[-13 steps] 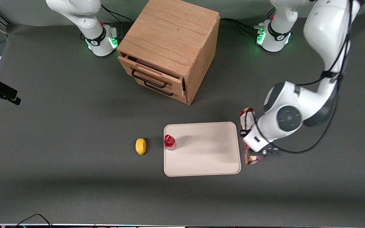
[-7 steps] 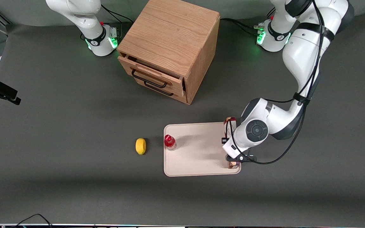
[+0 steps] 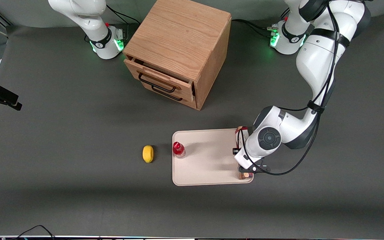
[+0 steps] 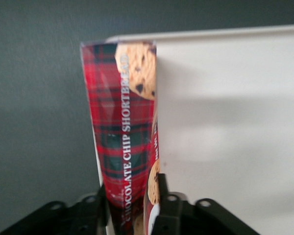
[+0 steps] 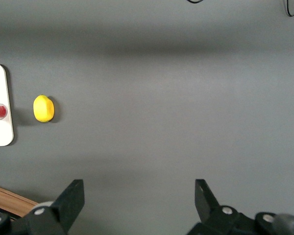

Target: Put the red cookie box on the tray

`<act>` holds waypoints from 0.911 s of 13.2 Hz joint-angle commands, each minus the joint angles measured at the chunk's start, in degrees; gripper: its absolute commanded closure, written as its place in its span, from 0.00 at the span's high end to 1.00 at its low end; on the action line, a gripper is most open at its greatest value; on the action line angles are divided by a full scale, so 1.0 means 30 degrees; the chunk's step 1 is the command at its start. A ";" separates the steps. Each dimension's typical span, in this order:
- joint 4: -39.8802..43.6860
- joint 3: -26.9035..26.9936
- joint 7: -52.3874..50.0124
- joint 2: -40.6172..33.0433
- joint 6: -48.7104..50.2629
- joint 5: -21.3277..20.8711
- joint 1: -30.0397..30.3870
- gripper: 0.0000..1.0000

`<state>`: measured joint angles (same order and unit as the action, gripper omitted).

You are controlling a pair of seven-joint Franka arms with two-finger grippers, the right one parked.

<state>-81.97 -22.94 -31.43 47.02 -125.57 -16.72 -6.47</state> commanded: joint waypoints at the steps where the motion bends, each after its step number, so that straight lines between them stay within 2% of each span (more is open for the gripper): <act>1: -0.0303 0.0294 -0.0423 -0.1371 -0.0154 -0.0285 0.0075 1.00; 4: -0.2641 0.0294 -0.0275 -0.5232 0.0313 0.0443 0.1363 1.00; 6: -0.3349 0.0265 0.0596 -0.7402 0.1799 0.1002 0.2298 1.00; 8: -0.3351 0.0526 0.3081 -0.9452 0.4723 0.1644 0.3207 1.00; 10: -0.3380 0.1373 0.5572 -1.1416 0.7363 0.3048 0.4058 1.00; 12: -0.3555 0.2427 0.8091 -1.3146 0.8543 0.3610 0.4586 1.00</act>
<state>-88.55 -18.21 -13.88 14.14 -101.95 -8.28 5.75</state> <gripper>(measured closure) 0.000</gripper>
